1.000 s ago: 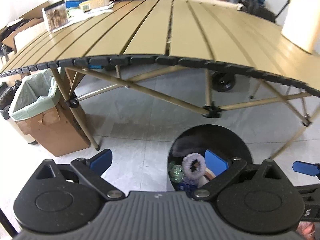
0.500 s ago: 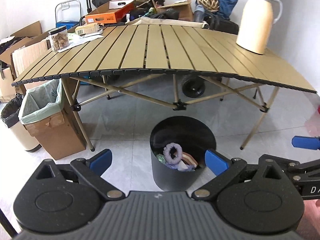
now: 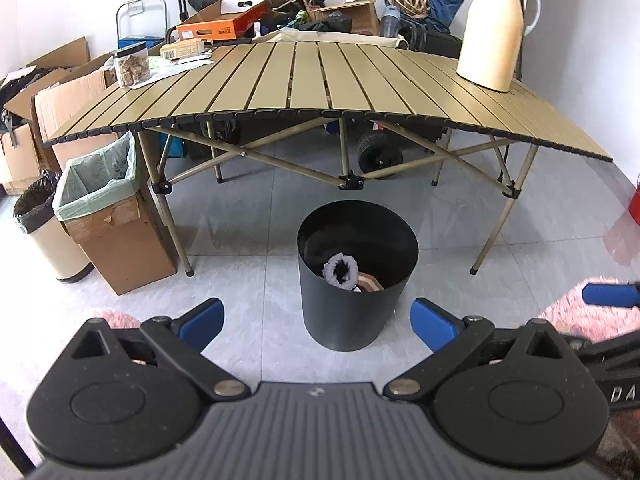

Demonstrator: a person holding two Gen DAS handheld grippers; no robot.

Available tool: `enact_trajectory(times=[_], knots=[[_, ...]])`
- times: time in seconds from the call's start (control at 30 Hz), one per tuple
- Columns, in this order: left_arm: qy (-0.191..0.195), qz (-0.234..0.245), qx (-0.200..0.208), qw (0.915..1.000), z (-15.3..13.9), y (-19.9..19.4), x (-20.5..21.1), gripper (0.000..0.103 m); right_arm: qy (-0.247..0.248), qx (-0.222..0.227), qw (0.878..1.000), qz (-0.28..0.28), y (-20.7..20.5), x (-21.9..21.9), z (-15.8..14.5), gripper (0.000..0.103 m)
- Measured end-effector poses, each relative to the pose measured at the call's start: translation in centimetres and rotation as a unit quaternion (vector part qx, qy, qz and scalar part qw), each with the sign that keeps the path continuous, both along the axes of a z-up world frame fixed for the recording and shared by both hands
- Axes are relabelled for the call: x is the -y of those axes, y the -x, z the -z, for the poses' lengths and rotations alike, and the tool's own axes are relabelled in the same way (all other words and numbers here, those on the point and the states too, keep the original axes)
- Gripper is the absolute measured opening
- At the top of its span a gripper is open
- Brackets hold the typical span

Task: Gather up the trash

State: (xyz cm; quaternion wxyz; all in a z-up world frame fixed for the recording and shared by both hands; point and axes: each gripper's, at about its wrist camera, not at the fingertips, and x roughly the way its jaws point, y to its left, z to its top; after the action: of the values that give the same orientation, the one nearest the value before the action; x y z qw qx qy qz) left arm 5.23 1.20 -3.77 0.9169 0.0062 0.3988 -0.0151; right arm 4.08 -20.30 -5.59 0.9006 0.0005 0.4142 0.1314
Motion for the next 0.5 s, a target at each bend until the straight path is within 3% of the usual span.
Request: enact_trajectory(times=[0.5], knots=[[-0.004,0.004,0.016,0.9999,-0.6,1.2,0.2,0.102,0.007,0.033,0.999,0.001,0.8,0.4,-1.6,0.103]])
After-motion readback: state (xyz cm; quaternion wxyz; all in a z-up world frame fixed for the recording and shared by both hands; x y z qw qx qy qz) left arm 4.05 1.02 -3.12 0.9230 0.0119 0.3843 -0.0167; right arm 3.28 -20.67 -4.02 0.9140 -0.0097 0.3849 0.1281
